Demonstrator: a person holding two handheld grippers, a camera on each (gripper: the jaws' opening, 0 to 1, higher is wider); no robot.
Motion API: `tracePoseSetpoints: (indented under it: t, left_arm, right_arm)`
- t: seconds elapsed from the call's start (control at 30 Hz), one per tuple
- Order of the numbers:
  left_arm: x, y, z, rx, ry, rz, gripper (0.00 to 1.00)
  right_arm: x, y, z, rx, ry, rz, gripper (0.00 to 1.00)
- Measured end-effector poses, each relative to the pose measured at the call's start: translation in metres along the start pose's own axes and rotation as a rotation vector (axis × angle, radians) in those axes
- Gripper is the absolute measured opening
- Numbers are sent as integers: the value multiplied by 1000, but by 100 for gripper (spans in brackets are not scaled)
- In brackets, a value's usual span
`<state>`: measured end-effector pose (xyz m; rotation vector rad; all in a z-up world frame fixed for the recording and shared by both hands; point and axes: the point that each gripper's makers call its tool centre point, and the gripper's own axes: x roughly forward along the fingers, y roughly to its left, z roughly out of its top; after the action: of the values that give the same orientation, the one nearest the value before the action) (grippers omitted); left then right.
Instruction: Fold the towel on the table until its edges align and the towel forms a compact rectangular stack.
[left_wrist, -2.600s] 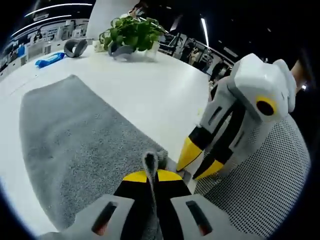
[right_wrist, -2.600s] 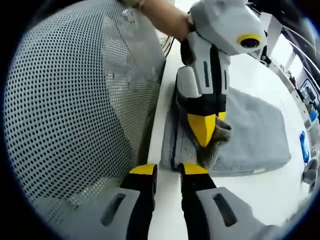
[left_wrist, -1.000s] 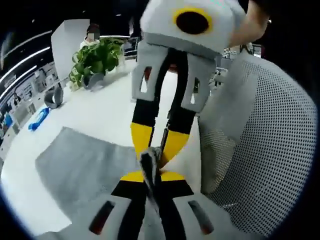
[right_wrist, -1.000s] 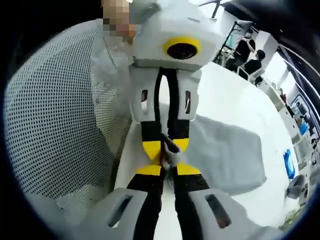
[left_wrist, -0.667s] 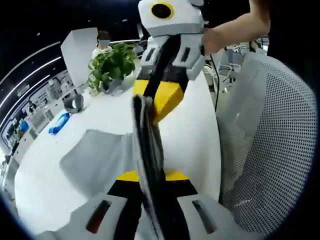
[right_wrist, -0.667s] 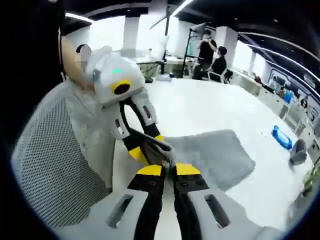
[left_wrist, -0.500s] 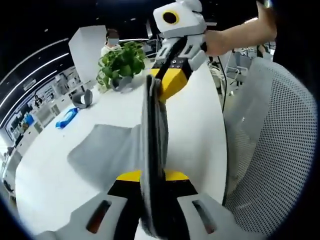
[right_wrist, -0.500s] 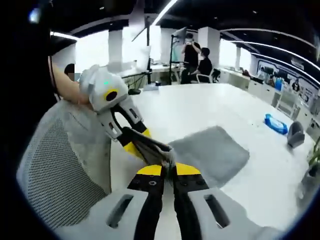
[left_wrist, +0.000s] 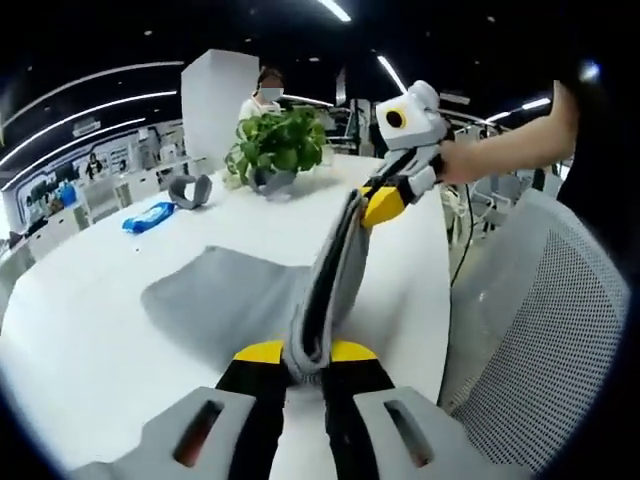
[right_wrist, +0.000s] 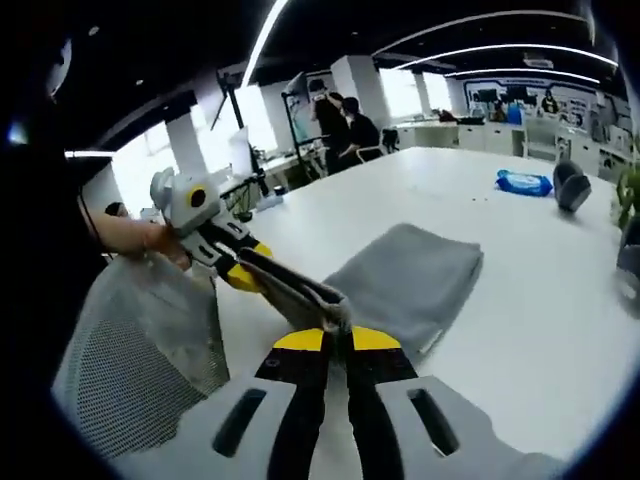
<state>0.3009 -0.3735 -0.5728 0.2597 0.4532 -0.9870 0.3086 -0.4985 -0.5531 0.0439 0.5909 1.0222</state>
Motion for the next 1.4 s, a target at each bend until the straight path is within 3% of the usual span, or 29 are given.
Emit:
tracePoseSetpoints:
  t: [0.1, 0.4, 0.77, 0.9, 0.93, 0.97, 1.17, 1.4]
  left_arm:
    - [-2, 2, 9, -68, -61, -6, 11]
    - [-11, 12, 16, -128, -109, 7, 9]
    - [-18, 14, 29, -274, -182, -40, 5]
    - [-18, 10, 29, -282, -175, -56, 5]
    - [-19, 5, 24, -239, -119, -78, 5]
    - [-20, 3, 25, -225, -107, -84, 5]
    - [-41, -2, 51, -226, -173, -135, 5]
    - [-60, -18, 62, -212, -186, -197, 5]
  right_arm:
    - [-2, -3, -1, 43, -18, 7, 4]
    - [-3, -5, -4, 99, -21, 27, 4]
    - [-6, -1, 1, 152, -71, 54, 4]
    - [-8, 3, 1, 142, -71, 56, 4]
    - [-10, 5, 2, 138, -69, 64, 4]
    - [-11, 6, 2, 134, -66, 69, 4]
    - [-24, 23, 17, 121, -116, 126, 4]
    - [-38, 50, 30, 98, -138, 186, 4]
